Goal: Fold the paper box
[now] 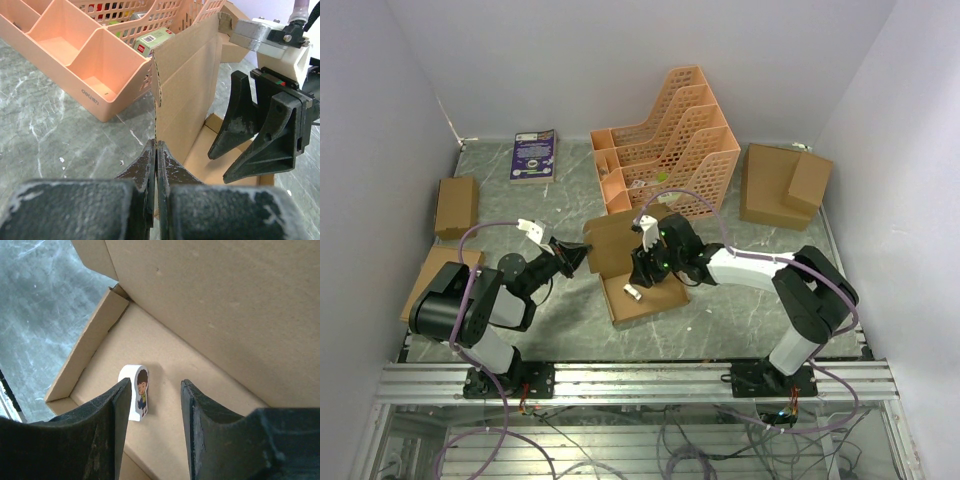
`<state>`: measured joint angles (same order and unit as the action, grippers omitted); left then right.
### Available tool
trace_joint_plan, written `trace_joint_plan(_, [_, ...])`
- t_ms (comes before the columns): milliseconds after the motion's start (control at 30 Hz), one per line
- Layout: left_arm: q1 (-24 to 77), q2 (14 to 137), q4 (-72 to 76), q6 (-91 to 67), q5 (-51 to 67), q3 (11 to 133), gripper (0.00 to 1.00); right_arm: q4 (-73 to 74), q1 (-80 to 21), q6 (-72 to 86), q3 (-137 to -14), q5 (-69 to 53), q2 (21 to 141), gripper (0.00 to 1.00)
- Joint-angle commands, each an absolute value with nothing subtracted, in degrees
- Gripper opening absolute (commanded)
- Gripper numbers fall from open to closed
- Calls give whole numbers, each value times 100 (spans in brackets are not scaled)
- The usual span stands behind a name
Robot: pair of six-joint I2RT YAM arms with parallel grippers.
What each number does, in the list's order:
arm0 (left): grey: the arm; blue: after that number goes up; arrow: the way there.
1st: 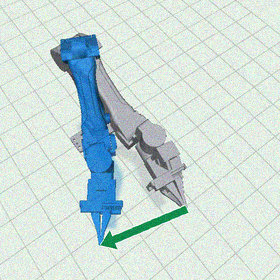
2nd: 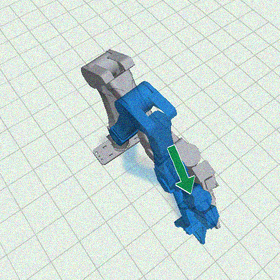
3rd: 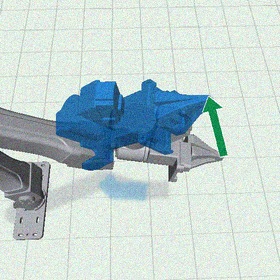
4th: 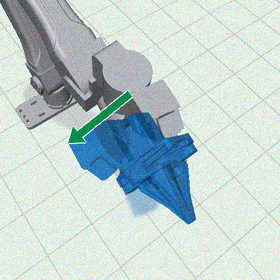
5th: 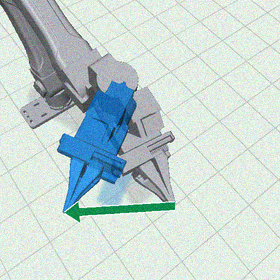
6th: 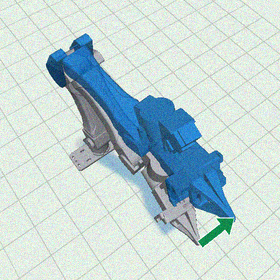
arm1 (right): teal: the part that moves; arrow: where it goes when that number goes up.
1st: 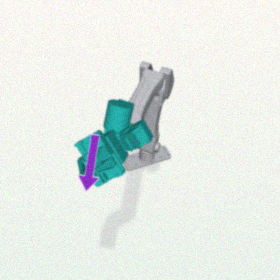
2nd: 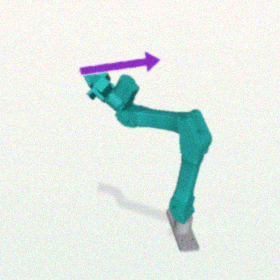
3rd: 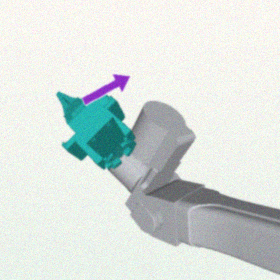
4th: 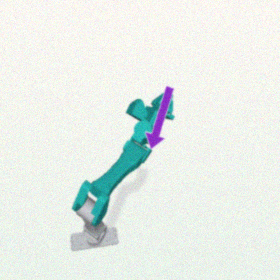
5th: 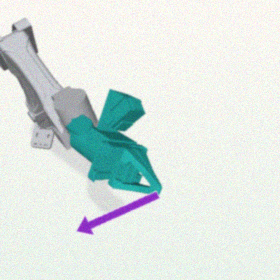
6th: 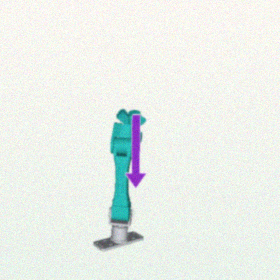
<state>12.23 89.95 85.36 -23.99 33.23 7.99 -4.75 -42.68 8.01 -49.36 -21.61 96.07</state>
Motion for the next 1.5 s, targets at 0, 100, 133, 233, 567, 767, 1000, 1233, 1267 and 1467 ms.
trace_joint_plan(0, [1266,8991,9825,-2292,3349,880,7,-324,-4190,629,-4888,-1913,9529,43])
trace_joint_plan(100, [1266,8974,9811,-2309,3356,879,7,-269,-4175,372,-4932,-2248,9411,42])
trace_joint_plan(133, [1266,8962,9790,-2304,3357,879,7,-272,-4175,177,-4912,-2540,9321,42])
trace_joint_plan(233, [1266,8941,9757,-2300,3357,888,7,-117,-4301,-398,-4862,-3105,9099,45])
trace_joint_plan(567, [1266,9010,9857,-2353,3349,881,7,255,-4616,-583,-5142,-2619,9648,56])
trace_joint_plan(767, [1266,9060,9879,-2354,3366,888,7,325,-4629,-488,-5216,-2225,9811,50])
trace_joint_plan(1000, [1266,9077,9874,-2329,3366,879,7,213,-4553,-350,-5125,-2171,9676,43])
trace_joint_plan(1233, [1266,9050,9869,-2329,3374,867,7,200,-4385,-226,-5137,-2228,9718,35])
trace_joint_plan(1267, [1261,9051,9870,-2333,3383,874,7,188,-4364,-201,-5132,-2257,9707,34])
trace_joint_plan(1467, [1266,9084,9874,-2358,3401,892,7,96,-4114,-34,-5138,-2766,9839,26])
